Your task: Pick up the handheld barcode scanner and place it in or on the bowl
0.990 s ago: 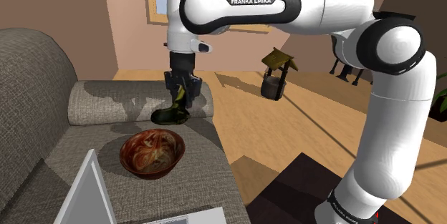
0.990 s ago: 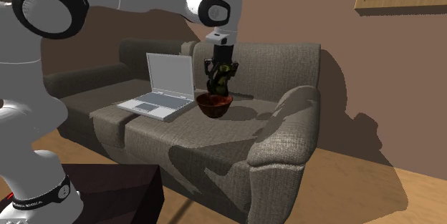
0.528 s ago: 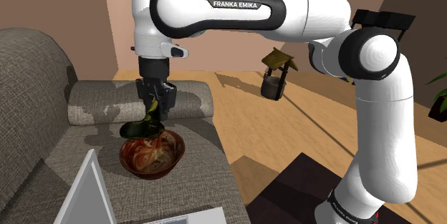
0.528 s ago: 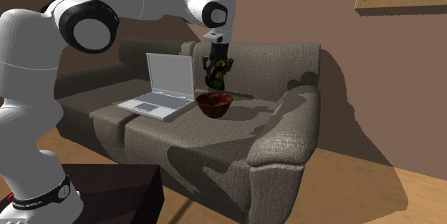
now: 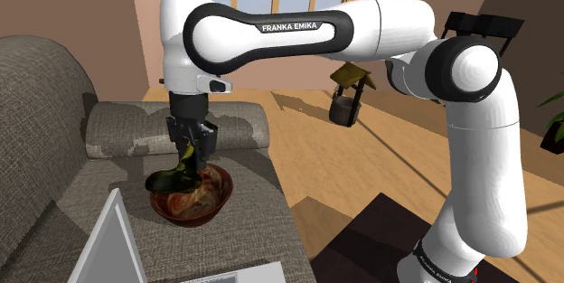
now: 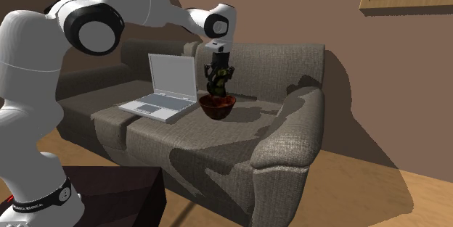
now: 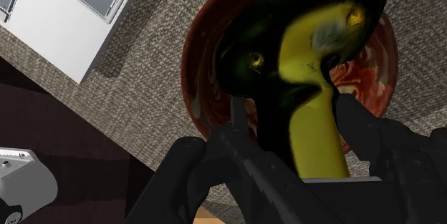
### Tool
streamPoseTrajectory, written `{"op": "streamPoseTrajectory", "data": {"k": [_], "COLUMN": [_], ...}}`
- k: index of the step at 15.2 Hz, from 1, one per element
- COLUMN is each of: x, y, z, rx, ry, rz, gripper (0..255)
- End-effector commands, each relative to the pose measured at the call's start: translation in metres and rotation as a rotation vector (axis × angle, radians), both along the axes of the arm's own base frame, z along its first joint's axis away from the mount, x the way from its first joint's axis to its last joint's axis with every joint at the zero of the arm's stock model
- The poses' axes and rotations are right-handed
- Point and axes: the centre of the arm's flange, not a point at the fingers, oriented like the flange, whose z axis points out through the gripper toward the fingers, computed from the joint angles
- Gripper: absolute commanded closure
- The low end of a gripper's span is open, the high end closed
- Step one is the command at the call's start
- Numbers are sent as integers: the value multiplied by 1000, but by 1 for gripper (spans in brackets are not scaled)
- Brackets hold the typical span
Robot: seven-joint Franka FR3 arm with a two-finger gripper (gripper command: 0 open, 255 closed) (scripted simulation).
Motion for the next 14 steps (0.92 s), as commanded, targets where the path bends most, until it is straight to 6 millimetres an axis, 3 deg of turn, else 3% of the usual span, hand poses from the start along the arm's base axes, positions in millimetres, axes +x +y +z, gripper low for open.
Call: {"op": "streamPoseTrajectory", "data": {"k": [1,7,14], "x": [0,0,0], "y": [0,0,0], "z": [-10,-38,-38], "rx": [1,1,1], "ry": [-1,-1,-1], "rz": [0,0,0], "gripper": [255,255,255]}}
